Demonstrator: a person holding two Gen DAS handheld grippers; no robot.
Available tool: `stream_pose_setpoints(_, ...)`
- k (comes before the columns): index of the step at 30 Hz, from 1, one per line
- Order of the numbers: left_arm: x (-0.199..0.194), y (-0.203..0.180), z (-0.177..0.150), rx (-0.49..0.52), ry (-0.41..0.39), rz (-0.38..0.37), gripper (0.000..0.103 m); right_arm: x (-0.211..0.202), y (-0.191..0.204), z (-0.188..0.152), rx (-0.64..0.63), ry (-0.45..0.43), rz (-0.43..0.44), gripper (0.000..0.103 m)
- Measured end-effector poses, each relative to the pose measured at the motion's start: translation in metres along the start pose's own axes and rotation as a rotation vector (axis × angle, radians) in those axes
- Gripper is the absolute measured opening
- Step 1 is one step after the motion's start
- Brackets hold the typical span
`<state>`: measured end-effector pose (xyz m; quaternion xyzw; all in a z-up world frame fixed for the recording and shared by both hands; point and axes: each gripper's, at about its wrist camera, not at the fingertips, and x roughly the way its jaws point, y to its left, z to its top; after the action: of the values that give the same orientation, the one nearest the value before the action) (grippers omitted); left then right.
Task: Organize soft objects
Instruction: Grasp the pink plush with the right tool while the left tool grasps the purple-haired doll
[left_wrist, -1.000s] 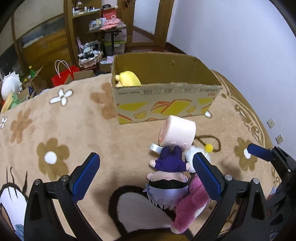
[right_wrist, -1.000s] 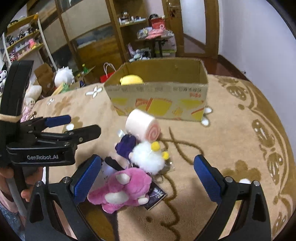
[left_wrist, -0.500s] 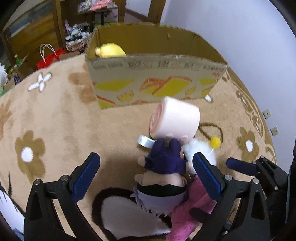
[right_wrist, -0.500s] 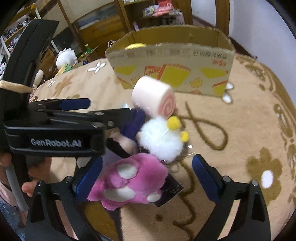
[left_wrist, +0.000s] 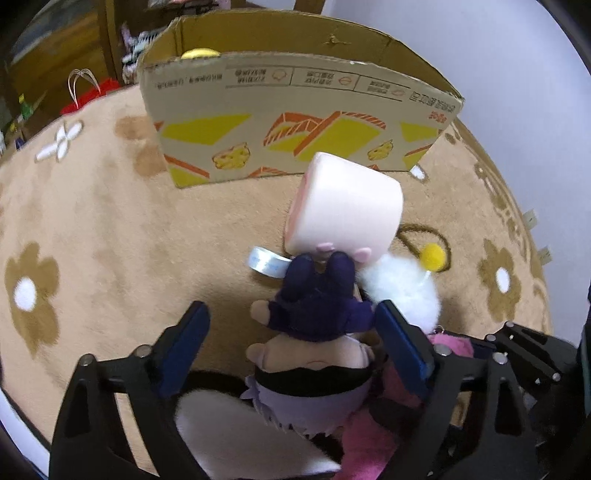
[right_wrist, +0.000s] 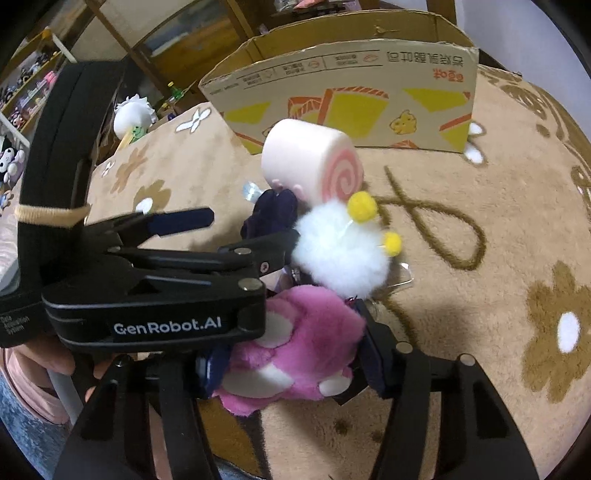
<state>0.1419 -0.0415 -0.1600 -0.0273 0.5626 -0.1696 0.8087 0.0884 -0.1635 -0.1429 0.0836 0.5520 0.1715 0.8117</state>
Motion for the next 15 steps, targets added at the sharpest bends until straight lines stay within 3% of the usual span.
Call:
stream_pose_setpoints(6, 0.006, 0.007, -0.001, -0.088, 0.029, -0.115, 0.065, -0.001, 0.0, 0.004, -0.018, -0.01, -0.026, 0.062)
stream_pose_setpoints(11, -0.001, 0.001, -0.004, -0.058, -0.017, -0.086, 0.052, -0.004, 0.003, 0.004, -0.029, -0.033, -0.045, 0.062)
stream_pose_setpoints(14, -0.007, -0.004, -0.006, -0.03, -0.05, -0.045, 0.033, -0.01, 0.0, 0.006, -0.022, -0.05, -0.063, 0.061)
stream_pose_setpoints(15, -0.008, -0.005, -0.006, -0.023, -0.052, -0.031, 0.033, -0.013, 0.0, 0.006, -0.021, -0.058, -0.068, 0.061)
